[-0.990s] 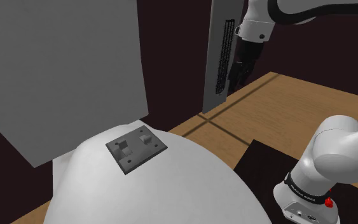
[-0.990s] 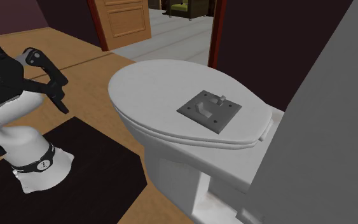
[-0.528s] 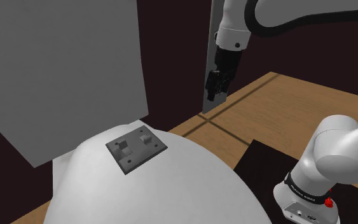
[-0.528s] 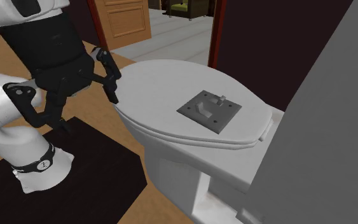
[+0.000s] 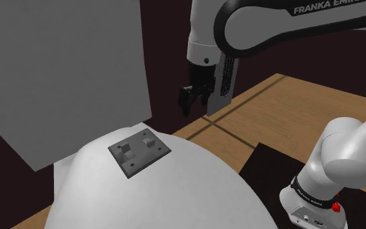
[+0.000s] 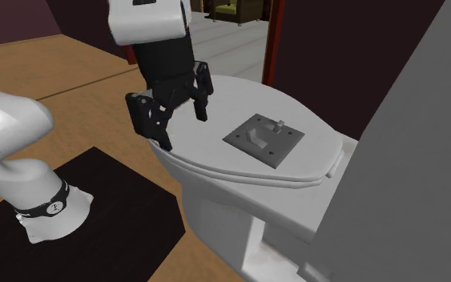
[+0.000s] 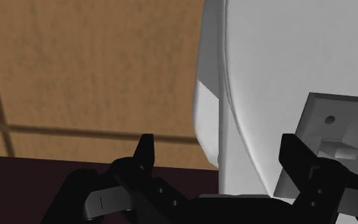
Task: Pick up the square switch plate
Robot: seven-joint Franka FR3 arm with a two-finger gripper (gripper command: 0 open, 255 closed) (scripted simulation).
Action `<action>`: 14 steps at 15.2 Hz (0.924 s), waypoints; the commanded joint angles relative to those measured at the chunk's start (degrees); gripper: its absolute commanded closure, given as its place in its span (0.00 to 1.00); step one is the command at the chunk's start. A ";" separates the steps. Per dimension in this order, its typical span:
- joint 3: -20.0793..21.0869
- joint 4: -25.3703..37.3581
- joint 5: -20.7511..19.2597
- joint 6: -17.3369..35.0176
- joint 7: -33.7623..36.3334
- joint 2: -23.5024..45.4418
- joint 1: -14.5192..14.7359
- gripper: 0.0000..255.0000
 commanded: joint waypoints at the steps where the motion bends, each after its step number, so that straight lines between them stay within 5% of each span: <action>1: 2.61 2.68 -0.76 0.70 3.30 3.17 0.27 0.00; 11: 13.41 20.15 -12.55 2.48 20.48 24.83 2.11 0.00; 14: 13.60 19.89 -13.57 3.83 21.54 26.26 2.58 0.00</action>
